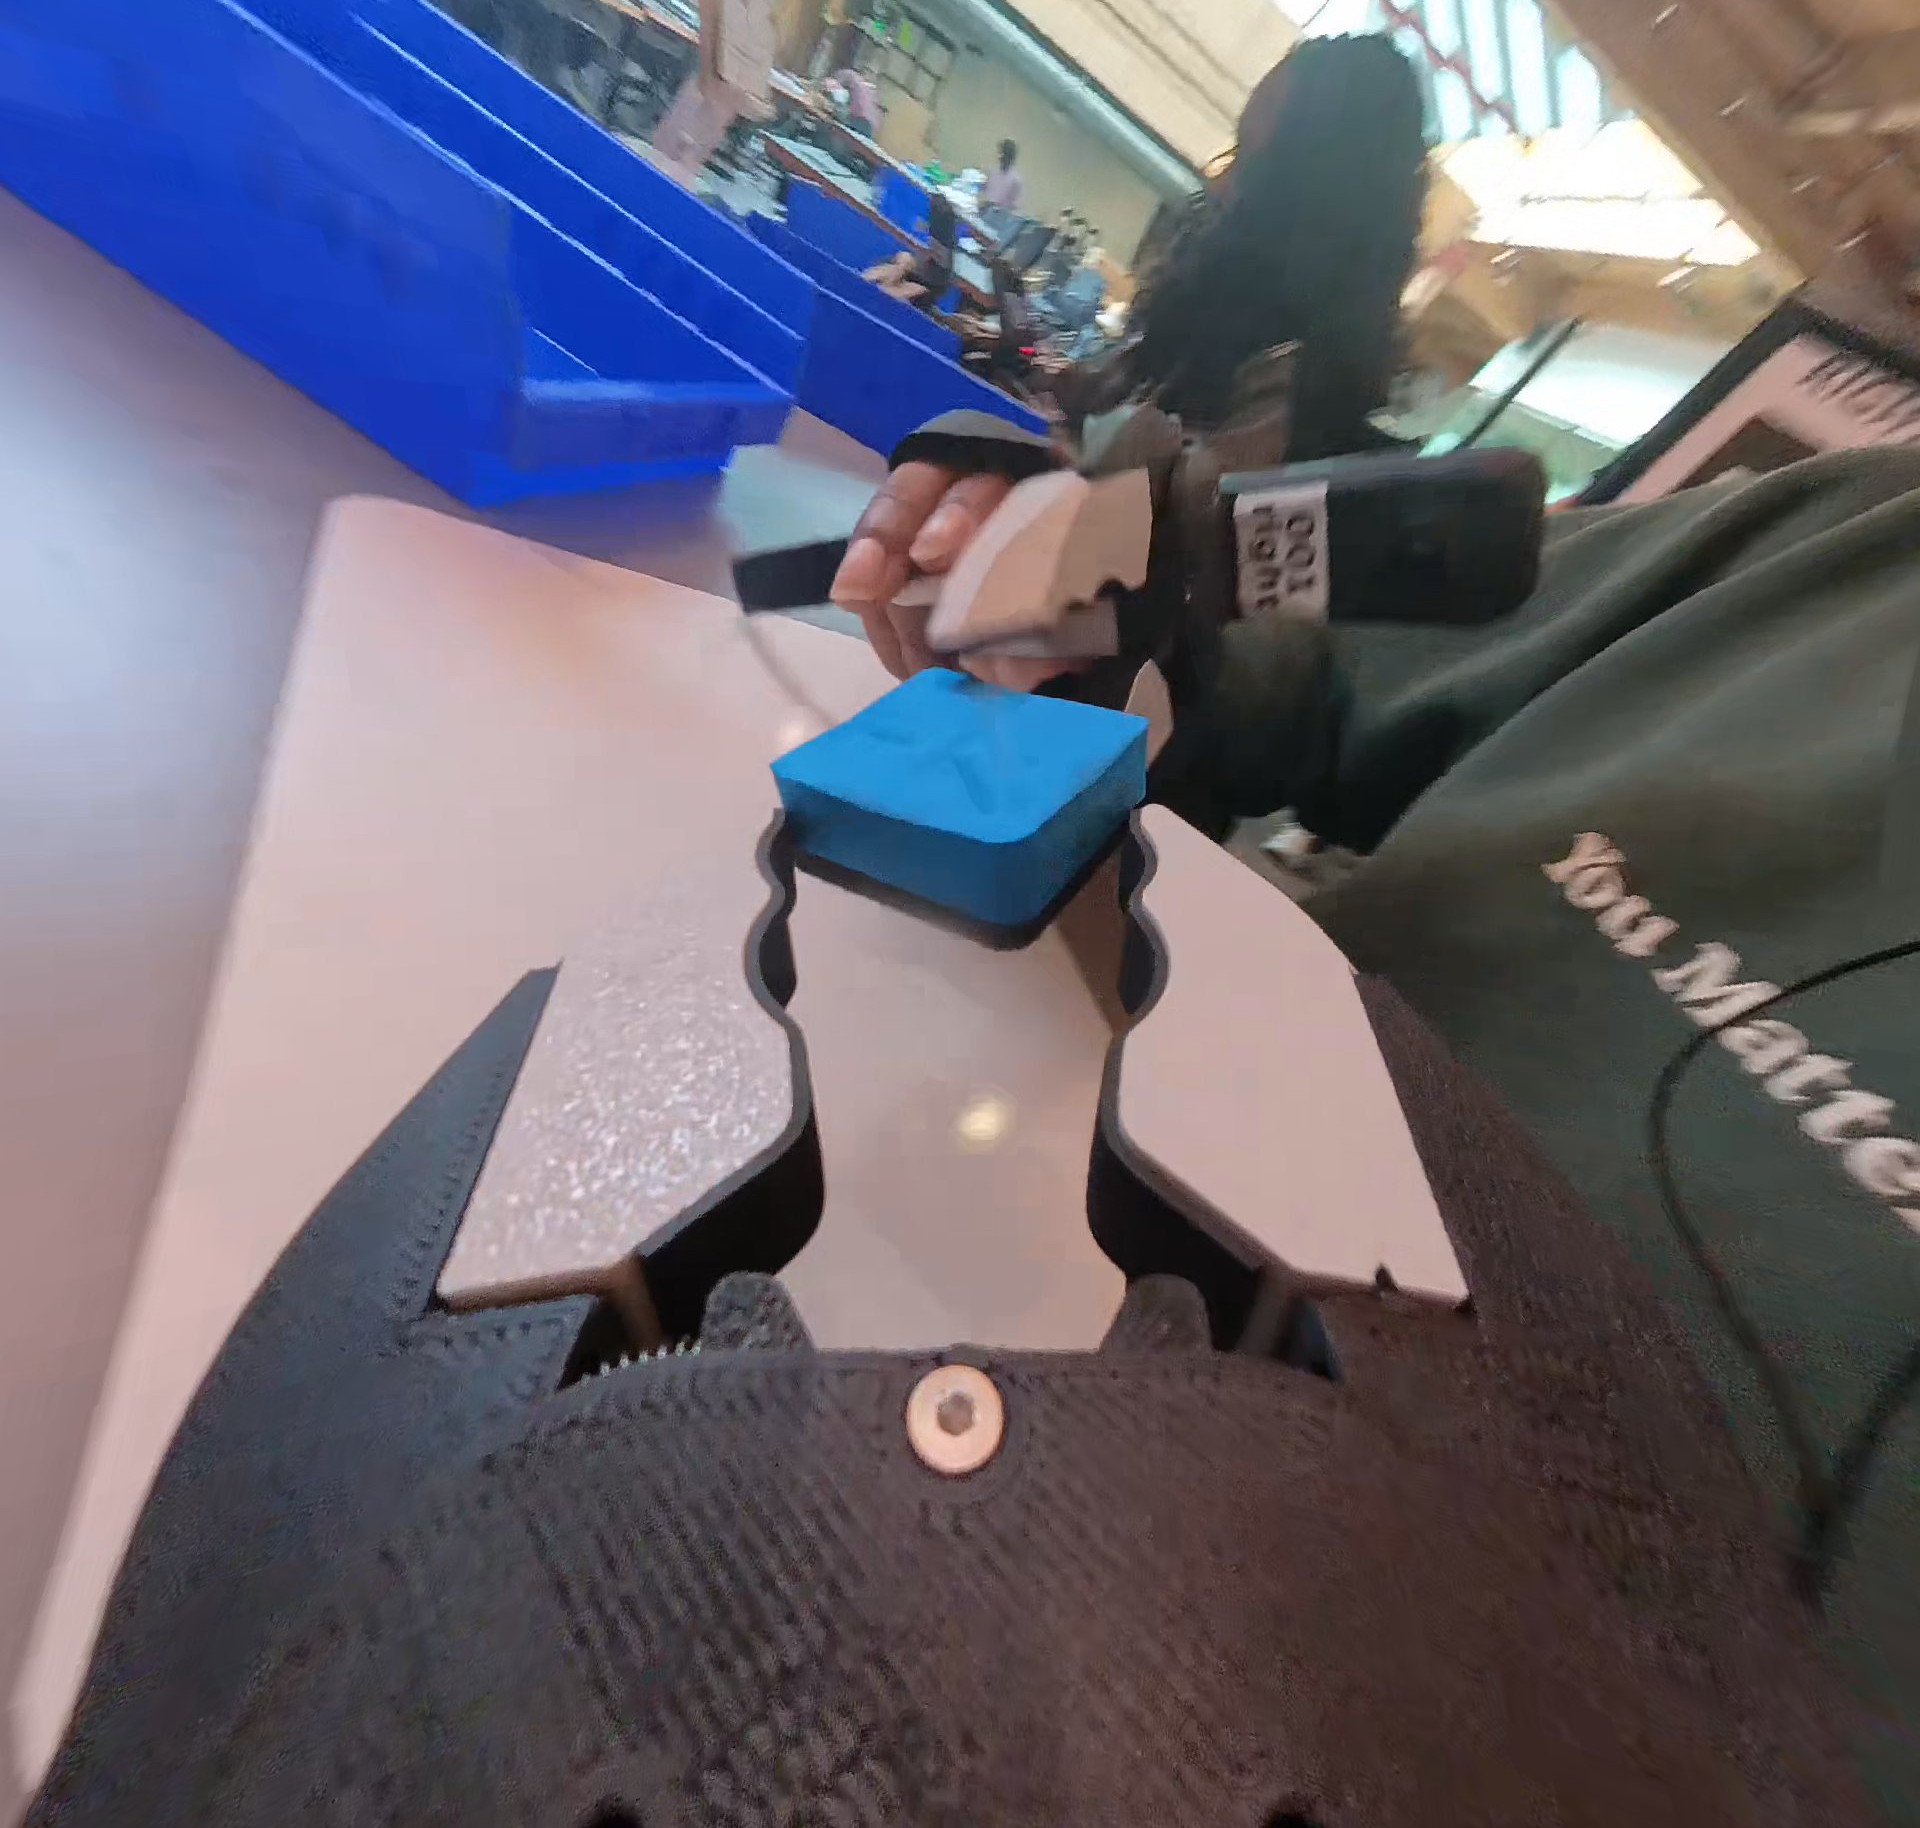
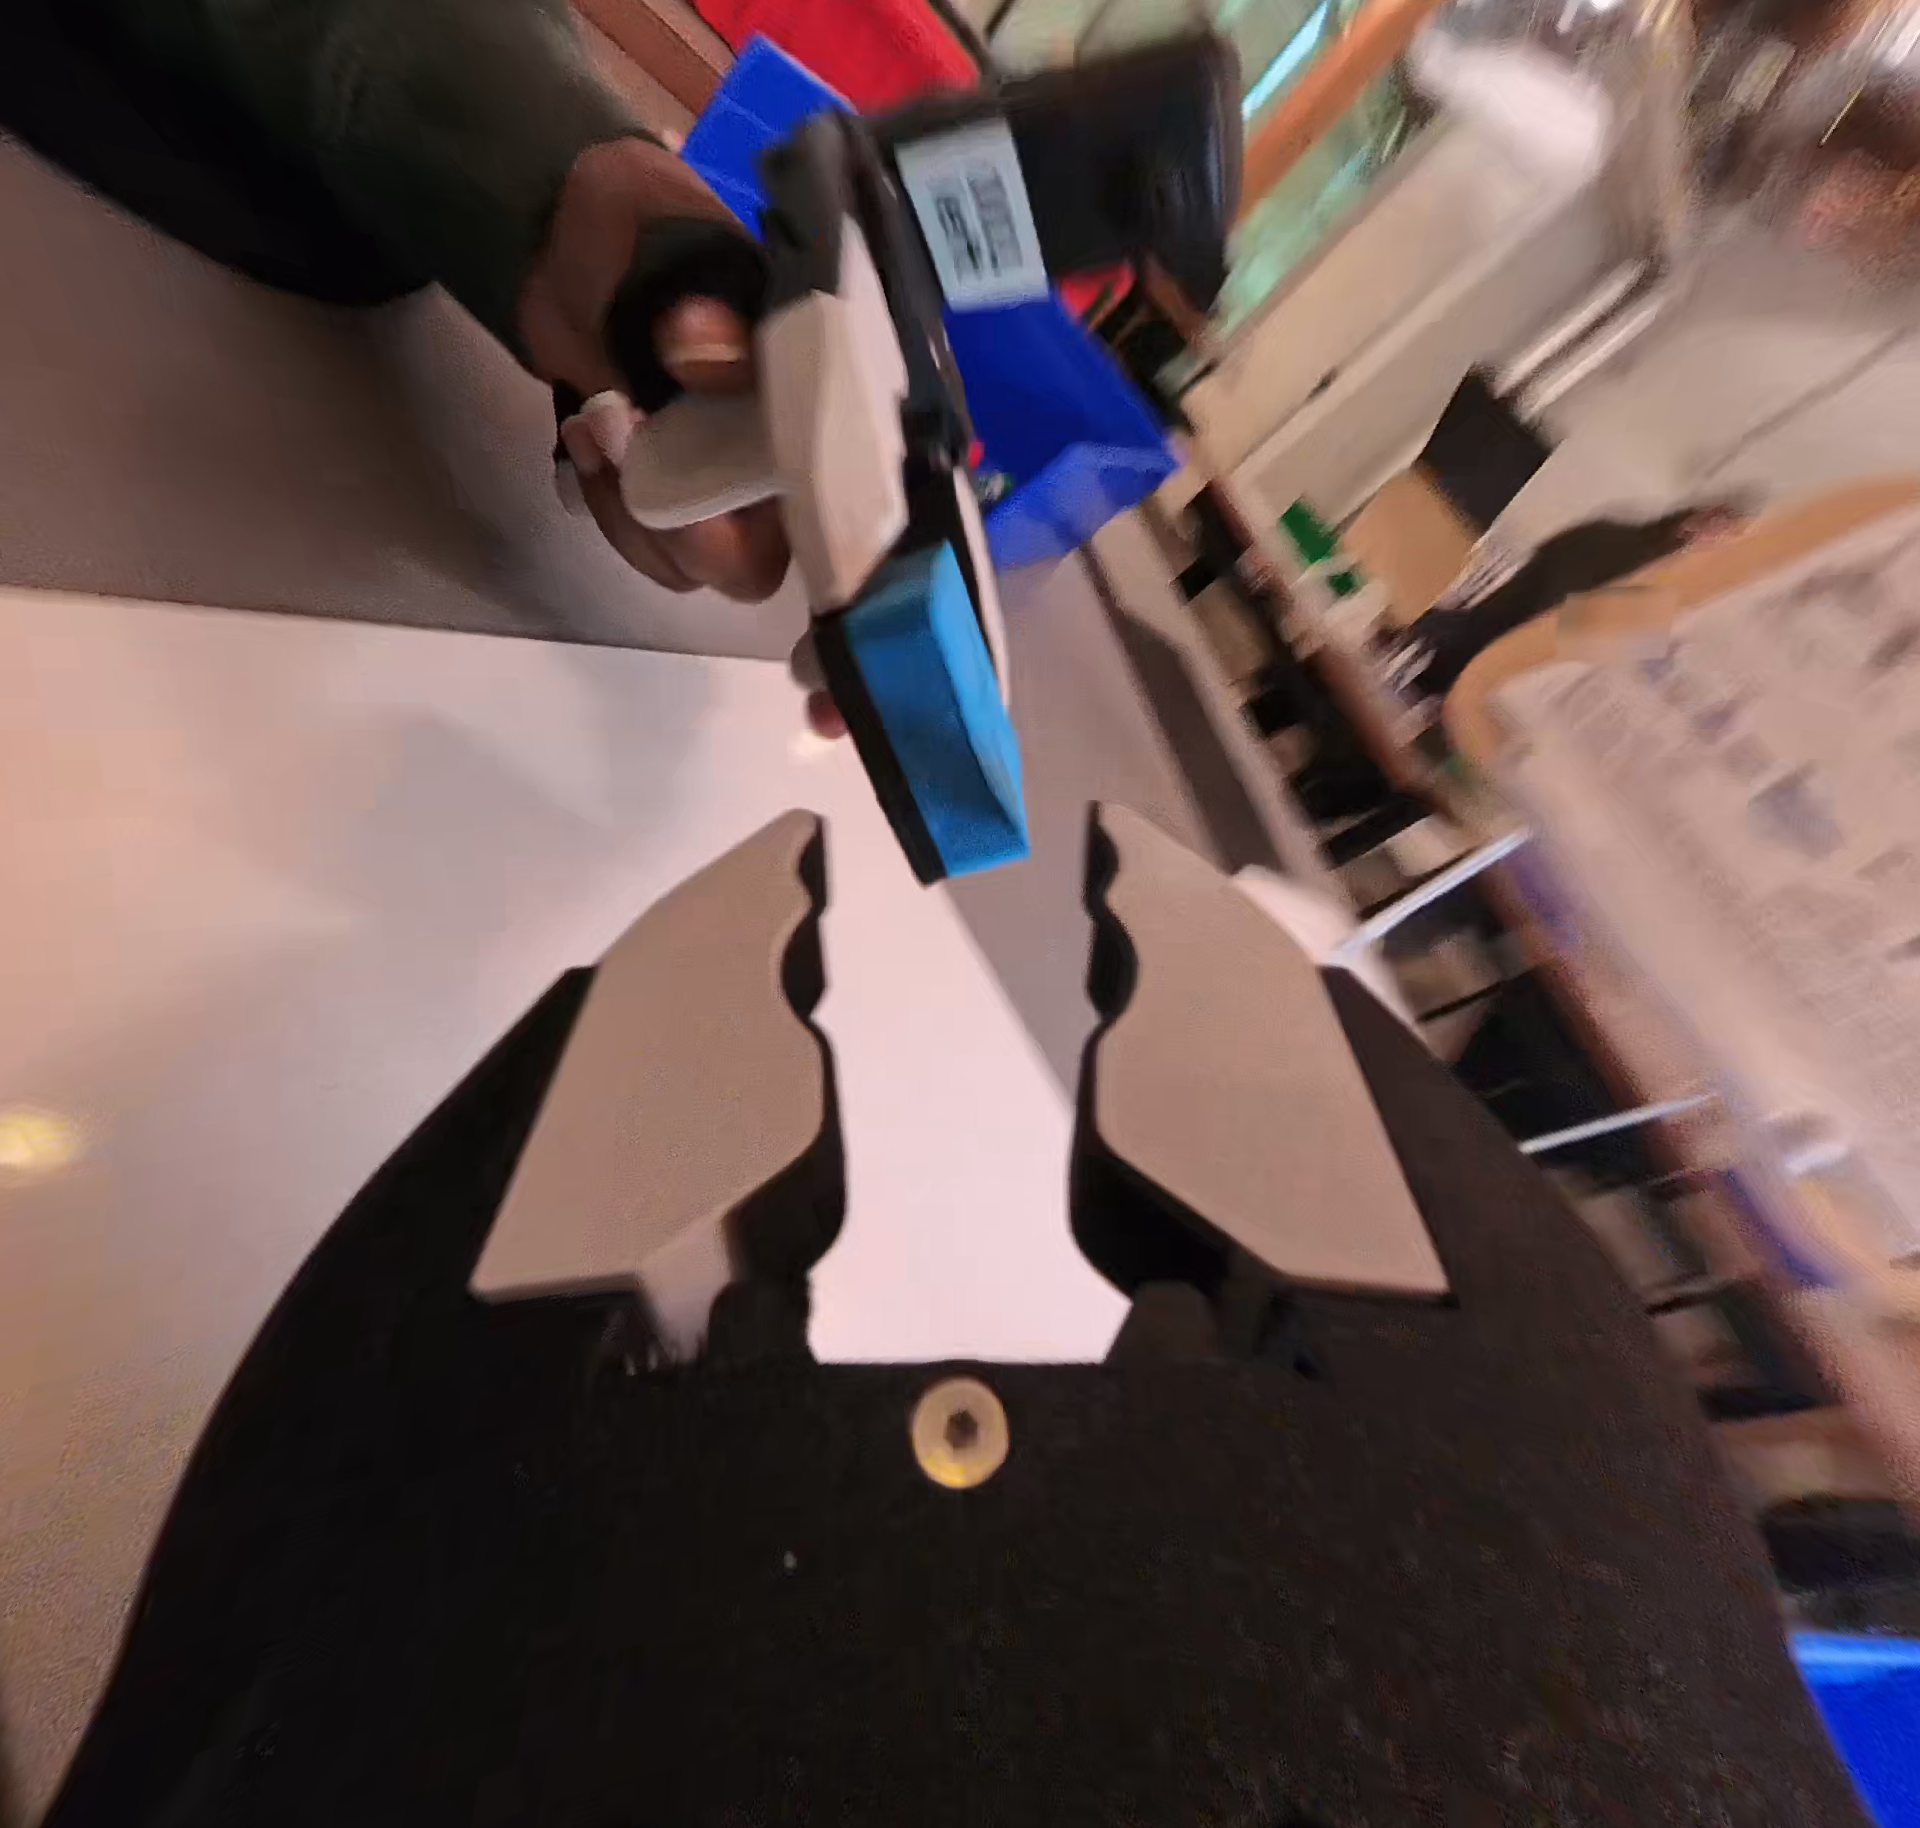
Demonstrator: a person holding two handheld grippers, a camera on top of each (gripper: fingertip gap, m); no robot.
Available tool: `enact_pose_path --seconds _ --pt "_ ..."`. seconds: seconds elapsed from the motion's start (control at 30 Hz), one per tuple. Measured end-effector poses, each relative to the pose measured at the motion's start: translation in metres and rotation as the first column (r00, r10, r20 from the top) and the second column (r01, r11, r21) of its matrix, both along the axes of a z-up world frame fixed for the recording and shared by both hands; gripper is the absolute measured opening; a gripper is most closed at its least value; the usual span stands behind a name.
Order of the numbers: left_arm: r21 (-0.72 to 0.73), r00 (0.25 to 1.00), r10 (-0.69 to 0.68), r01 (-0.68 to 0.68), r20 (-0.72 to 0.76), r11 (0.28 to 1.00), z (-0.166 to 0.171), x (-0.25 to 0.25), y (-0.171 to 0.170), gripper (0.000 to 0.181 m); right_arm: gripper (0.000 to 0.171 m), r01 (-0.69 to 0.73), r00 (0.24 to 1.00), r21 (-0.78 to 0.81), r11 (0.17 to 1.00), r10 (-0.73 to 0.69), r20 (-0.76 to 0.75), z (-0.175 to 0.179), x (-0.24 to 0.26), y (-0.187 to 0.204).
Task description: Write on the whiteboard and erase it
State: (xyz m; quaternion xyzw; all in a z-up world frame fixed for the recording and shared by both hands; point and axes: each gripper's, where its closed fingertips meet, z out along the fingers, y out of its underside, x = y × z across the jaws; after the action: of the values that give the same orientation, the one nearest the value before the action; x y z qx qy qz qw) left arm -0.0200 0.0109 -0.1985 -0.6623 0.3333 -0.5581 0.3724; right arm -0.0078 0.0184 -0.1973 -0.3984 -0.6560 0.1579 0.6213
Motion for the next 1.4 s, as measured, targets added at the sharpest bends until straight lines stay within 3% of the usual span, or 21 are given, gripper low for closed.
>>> enact_pose_path --seconds 0.07,0.13,0.2,0.23,0.33,0.43,0.57,0.6,0.67,0.7,0.83,0.97,1.13,1.23,1.27,1.33,1.4 --pt "0.14 0.992 0.089 -0.076 -0.084 0.987 -0.005 -0.004 0.009 0.061 0.068 0.005 0.999 -0.328 0.945 0.007 0.034 -0.012 0.001 0.006" --pt "0.307 0.97 0.172 -0.113 -0.17 0.945 -0.009 -0.005 0.014 0.061 0.071 -0.065 0.998 -0.654 0.754 0.057 -0.033 -0.011 0.0 0.001" --pt "0.461 0.94 0.23 -0.093 -0.25 0.883 -0.013 -0.003 0.014 0.061 0.07 -0.137 0.991 -0.808 0.573 0.075 -0.115 -0.002 0.0 -0.002" --pt "0.512 0.927 0.247 -0.073 -0.281 0.856 -0.015 -0.001 0.013 0.061 0.068 -0.131 0.991 -0.828 0.545 0.065 -0.114 -0.003 -0.001 0.0" --pt "0.569 0.915 0.26 -0.042 -0.308 0.822 -0.017 0.007 0.006 0.061 0.049 -0.082 0.996 -0.817 0.571 0.077 -0.046 -0.011 -0.006 -0.005" --pt "0.556 0.913 0.252 -0.034 -0.321 0.831 -0.022 0.006 0.005 0.061 0.045 -0.043 0.998 -0.821 0.57 0.067 -0.006 -0.014 -0.007 -0.005" --pt "0.545 0.879 0.325 -0.091 -0.35 0.834 -0.028 -0.001 0.019 0.054 0.021 -0.004 0.999 -0.8 0.6 -0.039 -0.034 -0.007 -0.003 0.025" --pt "0.527 0.861 0.362 -0.133 -0.358 0.839 -0.029 -0.008 0.028 0.045 0.021 0.005 0.997 -0.804 0.594 -0.064 -0.041 -0.004 -0.001 0.036" --pt "0.486 0.88 0.356 -0.173 -0.315 0.857 -0.025 -0.015 0.034 0.022 0.043 0.005 0.998 -0.827 0.563 -0.057 -0.032 -0.003 -0.003 0.044" --pt "0.464 0.88 0.365 -0.197 -0.305 0.864 -0.024 -0.018 0.039 0.019 0.047 0.017 0.999 -0.835 0.55 -0.04 -0.006 -0.007 -0.007 0.043" --pt "0.454 0.836 0.4 -0.21 -0.376 0.866 -0.035 -0.03 0.049 0.022 0.063 0.227 0.974 -0.736 0.637 -0.145 0.175 -0.036 -0.008 0.062" --pt "0.48 0.785 0.457 -0.235 -0.419 0.845 -0.039 -0.051 0.055 0.026 0.072 0.316 0.946 -0.707 0.633 -0.159 0.281 -0.052 -0.01 0.063" --pt "0.43 0.769 0.441 -0.24 -0.463 0.87 -0.042 -0.069 0.06 0.036 0.07 0.291 0.929 -0.535 0.793 -0.1 0.357 -0.061 -0.038 0.049" --pt "0.375 0.781 0.367 -0.184 -0.506 0.909 -0.055 -0.072 0.054 0.045 0.071 0.255 0.919 -0.526 0.811 -0.034 0.393 -0.071 -0.05 0.045" --pt "0.373 0.778 0.364 -0.18 -0.512 0.91 -0.058 -0.072 0.055 0.045 0.066 0.251 0.913 -0.518 0.817 -0.023 0.407 -0.075 -0.053 0.046" --pt "0.359 0.782 0.358 -0.185 -0.51 0.915 -0.061 -0.07 0.057 0.041 0.038 0.229 0.911 -0.439 0.869 -0.033 0.411 -0.078 -0.058 0.051" --pt "0.354 0.791 0.349 -0.18 -0.503 0.918 -0.06 -0.065 0.057 0.041 0.026 0.219 0.913 -0.365 0.905 -0.058 0.403 -0.073 -0.057 0.058"
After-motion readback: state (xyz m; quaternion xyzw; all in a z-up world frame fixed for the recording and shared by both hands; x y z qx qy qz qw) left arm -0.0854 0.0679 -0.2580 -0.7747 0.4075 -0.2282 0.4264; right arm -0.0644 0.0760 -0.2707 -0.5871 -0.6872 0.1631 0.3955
